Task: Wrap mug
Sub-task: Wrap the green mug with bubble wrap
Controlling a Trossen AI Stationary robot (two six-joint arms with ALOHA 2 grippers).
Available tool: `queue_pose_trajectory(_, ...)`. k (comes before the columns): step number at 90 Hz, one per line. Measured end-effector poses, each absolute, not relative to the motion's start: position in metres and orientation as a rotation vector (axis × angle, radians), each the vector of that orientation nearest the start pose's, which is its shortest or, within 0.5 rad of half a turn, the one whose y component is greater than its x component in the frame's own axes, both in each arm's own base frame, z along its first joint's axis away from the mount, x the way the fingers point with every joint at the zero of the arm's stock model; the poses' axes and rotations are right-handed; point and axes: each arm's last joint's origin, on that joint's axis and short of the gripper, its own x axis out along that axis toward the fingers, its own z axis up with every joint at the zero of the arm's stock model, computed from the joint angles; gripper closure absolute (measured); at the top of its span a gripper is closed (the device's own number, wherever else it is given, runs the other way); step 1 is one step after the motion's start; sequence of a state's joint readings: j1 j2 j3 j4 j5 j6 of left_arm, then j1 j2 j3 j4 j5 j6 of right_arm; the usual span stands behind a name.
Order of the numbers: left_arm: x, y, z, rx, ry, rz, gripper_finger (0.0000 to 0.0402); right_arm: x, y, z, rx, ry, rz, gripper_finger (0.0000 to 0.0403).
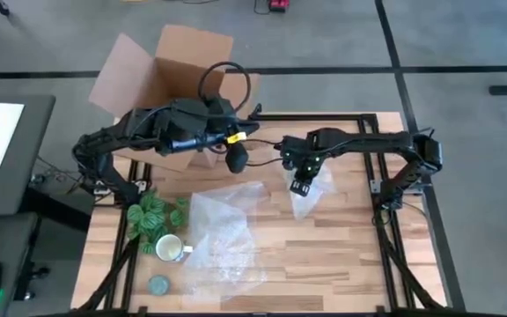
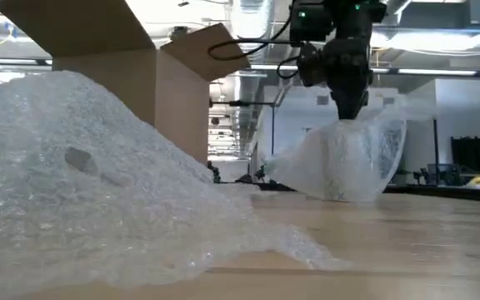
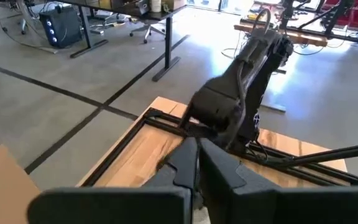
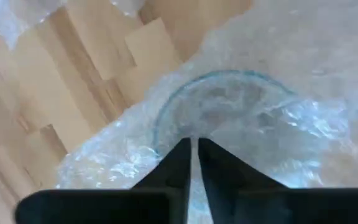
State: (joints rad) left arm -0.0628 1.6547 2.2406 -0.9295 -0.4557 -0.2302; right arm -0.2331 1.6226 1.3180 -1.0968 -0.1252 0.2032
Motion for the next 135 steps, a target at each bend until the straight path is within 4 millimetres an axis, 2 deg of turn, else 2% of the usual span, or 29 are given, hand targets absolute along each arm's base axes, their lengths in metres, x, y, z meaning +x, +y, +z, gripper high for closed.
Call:
queue_pose_trajectory(18,0.302,-0.006,0.52,-0.137,0.287,0.425,0.0402,0.287,-0.072,0.277,0.426,1.431,-0.237,0.0305)
queue_pose_trajectory(32,0.302,-0.006,0.52,-0.136,0.288,0.424,0.0402,0.287,-0.076,0.292,0.438,1.412,-0.249,0.0302)
queue_pose_trajectory(43,0.301,-0.007,0.52,-0.136,0.289,0.424,0.0402,0.291,-0.073,0.293,0.456,1.376,-0.197,0.0312)
queue_pose_trajectory(57,0.301,-0.008,0.52,-0.135,0.29,0.419,0.0402,0.297,-0.069,0.272,0.481,1.337,-0.135,0.0355)
queue_pose_trajectory(67,0.301,-0.009,0.52,-0.134,0.293,0.416,0.0402,0.294,-0.072,0.245,0.498,1.346,-0.15,0.0394)
queue_pose_trajectory(82,0.301,-0.009,0.52,-0.134,0.293,0.416,0.0402,0.284,-0.075,0.212,0.549,1.363,-0.192,0.04)
queue_pose_trajectory(94,0.301,-0.009,0.52,-0.136,0.291,0.416,0.0402,0.281,-0.075,0.203,0.546,1.359,-0.202,0.0402)
queue_pose_trajectory(108,0.301,-0.009,0.52,-0.136,0.291,0.416,0.0402,0.284,-0.075,0.216,0.529,1.364,-0.225,0.0402)
queue_pose_trajectory(135,0.301,-0.009,0.52,-0.136,0.291,0.416,0.0402,0.285,-0.073,0.265,0.484,1.428,-0.191,0.0403)
